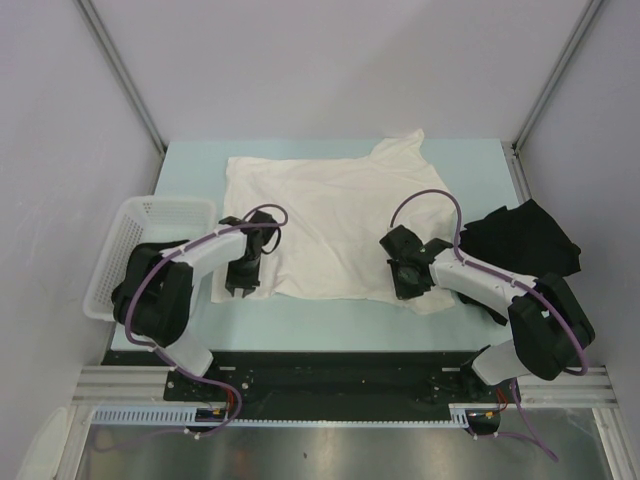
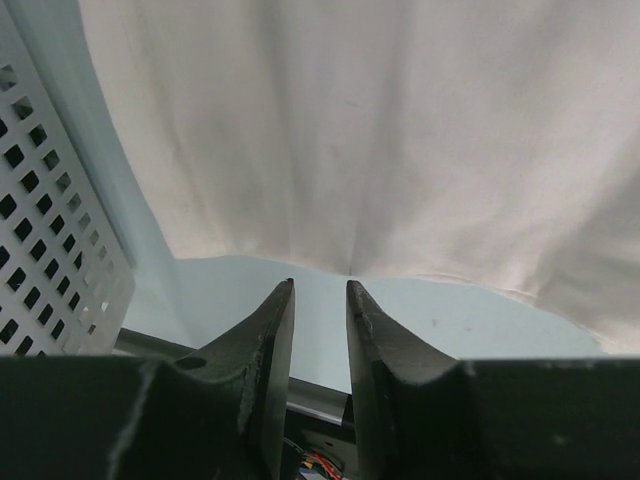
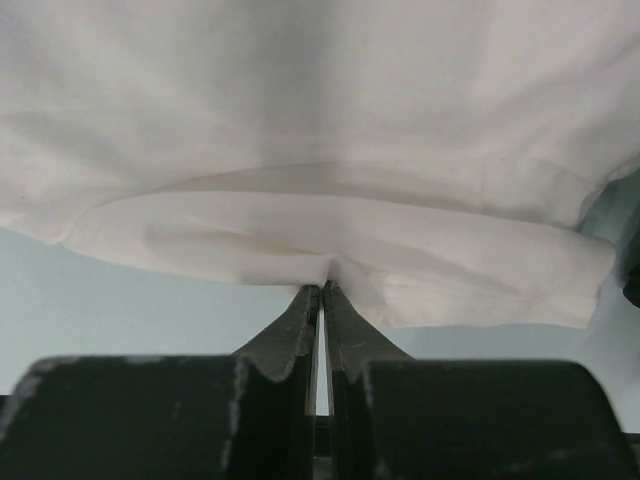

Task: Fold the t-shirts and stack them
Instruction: Grap the side of the flattened tshirt closest away from the robot with both arms

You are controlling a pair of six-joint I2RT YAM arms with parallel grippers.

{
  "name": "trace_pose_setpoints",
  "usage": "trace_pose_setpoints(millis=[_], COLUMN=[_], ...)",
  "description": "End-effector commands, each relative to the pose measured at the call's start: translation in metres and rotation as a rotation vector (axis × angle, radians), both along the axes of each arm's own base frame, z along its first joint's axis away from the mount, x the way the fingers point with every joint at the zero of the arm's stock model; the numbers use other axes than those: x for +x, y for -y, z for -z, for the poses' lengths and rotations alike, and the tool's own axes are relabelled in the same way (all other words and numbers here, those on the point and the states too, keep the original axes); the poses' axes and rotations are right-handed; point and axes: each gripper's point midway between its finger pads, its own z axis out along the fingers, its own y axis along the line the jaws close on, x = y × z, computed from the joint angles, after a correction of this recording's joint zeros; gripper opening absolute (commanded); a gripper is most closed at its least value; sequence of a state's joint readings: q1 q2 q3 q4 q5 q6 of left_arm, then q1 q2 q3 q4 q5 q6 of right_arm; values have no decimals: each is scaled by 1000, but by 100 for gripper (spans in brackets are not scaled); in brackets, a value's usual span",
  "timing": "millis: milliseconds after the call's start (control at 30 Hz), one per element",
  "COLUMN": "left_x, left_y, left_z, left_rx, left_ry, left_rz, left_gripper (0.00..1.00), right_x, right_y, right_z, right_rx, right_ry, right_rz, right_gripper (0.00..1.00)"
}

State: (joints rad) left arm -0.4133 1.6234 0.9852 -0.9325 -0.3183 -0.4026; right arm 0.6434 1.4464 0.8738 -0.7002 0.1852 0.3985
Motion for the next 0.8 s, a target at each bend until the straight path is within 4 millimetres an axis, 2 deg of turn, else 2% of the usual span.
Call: trace_pose_setpoints(millis=[0,300,567,767], left_x=[0,-1,12,11], left_y=[-9,-23,-32,-42], left_z=[-4,-4,-12,-11], left_rx=[72,168,217,241], left_ry=[0,-34,1,-1], left_rz=[-11,-5,57,36], left_gripper=[33,36,36,36], right_x=[14,15,16,17], right_y=[-9,-9,-7,-7], right_z=[-17,-16,-16,-16], right_rx=[50,55,54,57], right_ry=[57,53,51,49], right_rz=[-6,-1,1,6], right_gripper=[7,7,7,7])
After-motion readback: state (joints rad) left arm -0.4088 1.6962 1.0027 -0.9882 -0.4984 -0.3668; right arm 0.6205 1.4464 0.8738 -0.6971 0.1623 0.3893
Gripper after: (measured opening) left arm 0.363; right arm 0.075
